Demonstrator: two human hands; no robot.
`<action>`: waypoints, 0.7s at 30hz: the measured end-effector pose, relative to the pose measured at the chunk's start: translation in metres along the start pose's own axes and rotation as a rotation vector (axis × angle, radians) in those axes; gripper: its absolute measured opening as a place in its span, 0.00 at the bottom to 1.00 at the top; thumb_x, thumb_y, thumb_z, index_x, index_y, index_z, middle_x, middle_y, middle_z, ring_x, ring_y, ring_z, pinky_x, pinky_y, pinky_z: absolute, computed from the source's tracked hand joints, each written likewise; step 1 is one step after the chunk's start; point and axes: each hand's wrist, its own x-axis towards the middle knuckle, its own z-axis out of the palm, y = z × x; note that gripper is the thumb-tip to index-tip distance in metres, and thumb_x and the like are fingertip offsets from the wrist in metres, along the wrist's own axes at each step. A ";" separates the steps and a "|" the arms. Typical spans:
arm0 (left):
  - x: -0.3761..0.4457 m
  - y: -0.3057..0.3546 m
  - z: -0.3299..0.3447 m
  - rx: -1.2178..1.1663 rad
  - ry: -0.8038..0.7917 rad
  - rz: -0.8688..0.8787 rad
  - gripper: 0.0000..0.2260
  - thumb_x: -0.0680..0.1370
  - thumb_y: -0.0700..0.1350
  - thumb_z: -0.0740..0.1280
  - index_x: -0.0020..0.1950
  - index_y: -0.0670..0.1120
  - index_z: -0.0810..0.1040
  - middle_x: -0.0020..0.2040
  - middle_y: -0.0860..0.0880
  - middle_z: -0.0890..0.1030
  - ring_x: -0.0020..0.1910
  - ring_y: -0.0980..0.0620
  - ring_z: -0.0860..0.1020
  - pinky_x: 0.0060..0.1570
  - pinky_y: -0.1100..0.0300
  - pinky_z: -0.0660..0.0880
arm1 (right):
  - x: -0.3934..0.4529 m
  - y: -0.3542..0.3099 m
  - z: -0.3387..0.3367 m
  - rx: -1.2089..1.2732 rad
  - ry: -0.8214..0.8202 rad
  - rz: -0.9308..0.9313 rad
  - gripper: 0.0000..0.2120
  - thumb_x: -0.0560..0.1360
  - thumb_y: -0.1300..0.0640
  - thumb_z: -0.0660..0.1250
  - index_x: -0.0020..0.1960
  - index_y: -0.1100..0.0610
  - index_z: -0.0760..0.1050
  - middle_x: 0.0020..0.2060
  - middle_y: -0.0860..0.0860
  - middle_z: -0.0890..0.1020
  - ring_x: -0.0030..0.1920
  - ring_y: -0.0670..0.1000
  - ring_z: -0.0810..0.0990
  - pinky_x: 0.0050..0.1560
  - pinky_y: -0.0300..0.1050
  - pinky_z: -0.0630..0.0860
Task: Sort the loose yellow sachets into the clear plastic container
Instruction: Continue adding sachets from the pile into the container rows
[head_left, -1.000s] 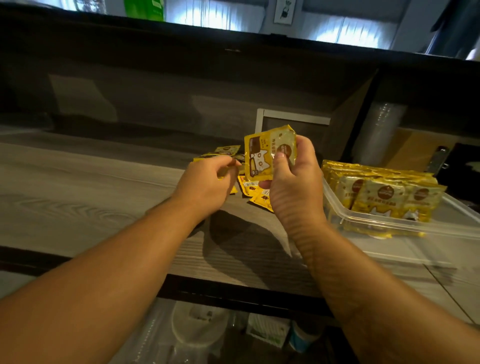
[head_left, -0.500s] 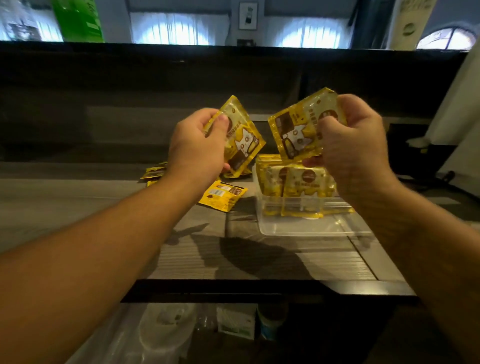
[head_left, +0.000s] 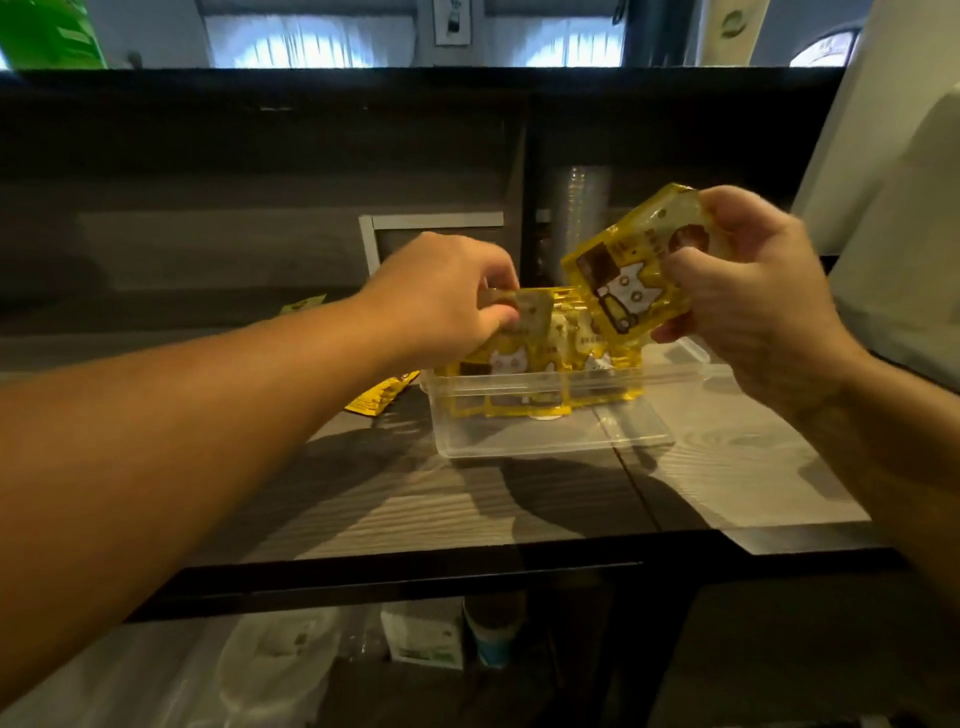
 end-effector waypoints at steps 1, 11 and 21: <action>0.001 -0.002 0.001 0.086 -0.019 0.013 0.09 0.78 0.52 0.70 0.57 0.54 0.79 0.46 0.57 0.76 0.48 0.54 0.75 0.44 0.57 0.74 | 0.001 0.002 -0.001 -0.034 -0.023 0.000 0.12 0.78 0.62 0.65 0.57 0.49 0.74 0.50 0.47 0.79 0.47 0.52 0.83 0.31 0.41 0.80; 0.018 -0.012 0.009 0.297 -0.216 -0.006 0.38 0.71 0.56 0.75 0.76 0.59 0.60 0.70 0.49 0.69 0.68 0.44 0.68 0.62 0.44 0.73 | 0.020 0.006 0.001 -0.526 -0.313 -0.048 0.16 0.75 0.61 0.71 0.61 0.52 0.77 0.45 0.41 0.76 0.43 0.44 0.77 0.36 0.34 0.73; 0.031 -0.016 0.020 0.285 -0.450 -0.060 0.54 0.68 0.60 0.78 0.81 0.57 0.45 0.74 0.46 0.67 0.70 0.42 0.69 0.64 0.47 0.73 | 0.046 0.015 0.031 -1.275 -0.546 -0.255 0.23 0.70 0.43 0.74 0.61 0.50 0.73 0.49 0.47 0.70 0.47 0.46 0.70 0.38 0.37 0.68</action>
